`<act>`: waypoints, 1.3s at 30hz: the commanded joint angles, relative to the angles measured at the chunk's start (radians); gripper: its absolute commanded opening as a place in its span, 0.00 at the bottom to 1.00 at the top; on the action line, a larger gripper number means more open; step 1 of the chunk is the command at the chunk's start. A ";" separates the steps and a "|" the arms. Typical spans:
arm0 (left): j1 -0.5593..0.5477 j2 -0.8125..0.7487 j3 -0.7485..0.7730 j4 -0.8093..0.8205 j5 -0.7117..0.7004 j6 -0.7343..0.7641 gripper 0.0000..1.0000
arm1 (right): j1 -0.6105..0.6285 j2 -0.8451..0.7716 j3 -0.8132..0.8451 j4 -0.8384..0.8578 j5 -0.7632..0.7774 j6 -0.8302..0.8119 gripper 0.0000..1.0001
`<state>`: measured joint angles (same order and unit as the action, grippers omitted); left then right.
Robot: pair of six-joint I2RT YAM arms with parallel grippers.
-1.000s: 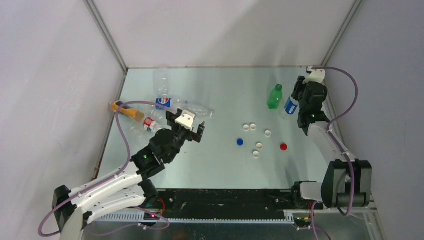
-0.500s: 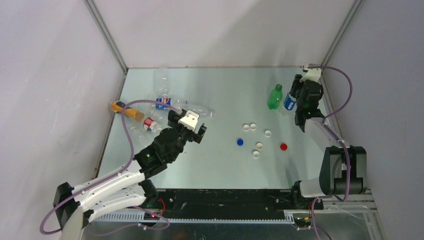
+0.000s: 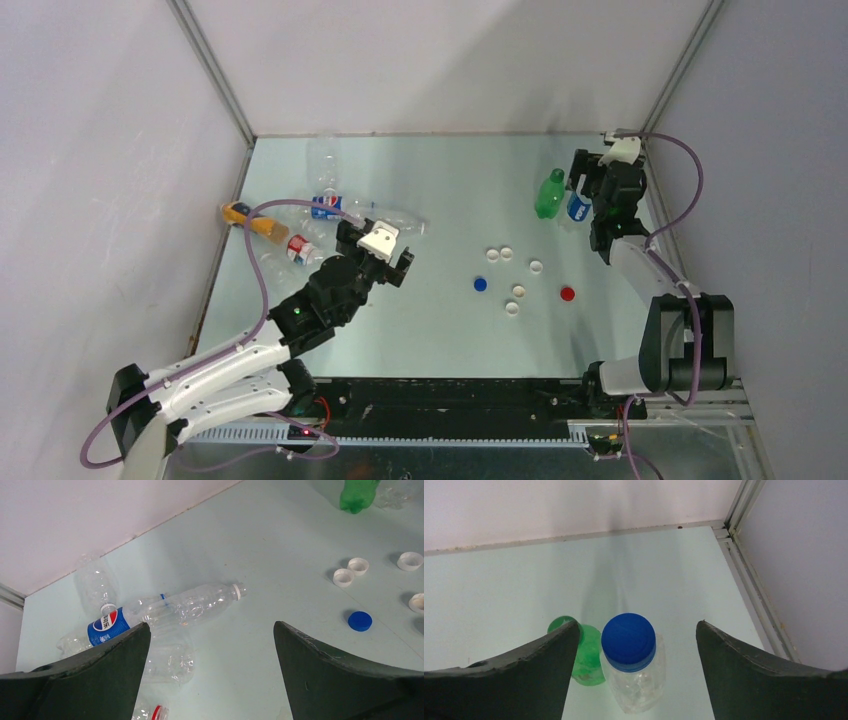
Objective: Screw on the bottle caps
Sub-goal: Place the plastic bottle at the center of the board, then adjust the plastic bottle at the center of the board.
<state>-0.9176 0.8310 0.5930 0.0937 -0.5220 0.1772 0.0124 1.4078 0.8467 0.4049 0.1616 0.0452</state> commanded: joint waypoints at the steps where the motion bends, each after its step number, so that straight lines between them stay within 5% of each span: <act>1: 0.007 -0.005 0.034 0.010 -0.016 0.007 1.00 | -0.003 -0.098 0.008 -0.047 0.013 0.014 0.94; 8: 0.015 -0.011 0.034 0.025 0.024 -0.022 1.00 | 0.016 -0.317 0.079 -0.403 -0.010 0.136 0.99; 11: 0.046 -0.013 0.034 0.034 0.070 -0.086 1.00 | 0.017 -0.473 0.059 -0.510 -0.228 0.085 0.99; 19: 0.193 0.085 0.225 -0.281 0.099 -0.257 1.00 | 0.015 -0.731 -0.023 -0.654 -0.357 0.157 0.99; 28: 0.258 0.391 0.409 -0.447 0.191 0.306 1.00 | 0.029 -0.872 -0.028 -0.822 -0.468 0.167 0.99; 39: 0.352 0.860 0.706 -0.588 0.390 0.633 1.00 | 0.034 -0.992 -0.032 -0.925 -0.528 0.117 0.99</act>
<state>-0.5896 1.5997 1.2423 -0.4480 -0.2379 0.6445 0.0402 0.4313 0.8104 -0.4774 -0.3180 0.1799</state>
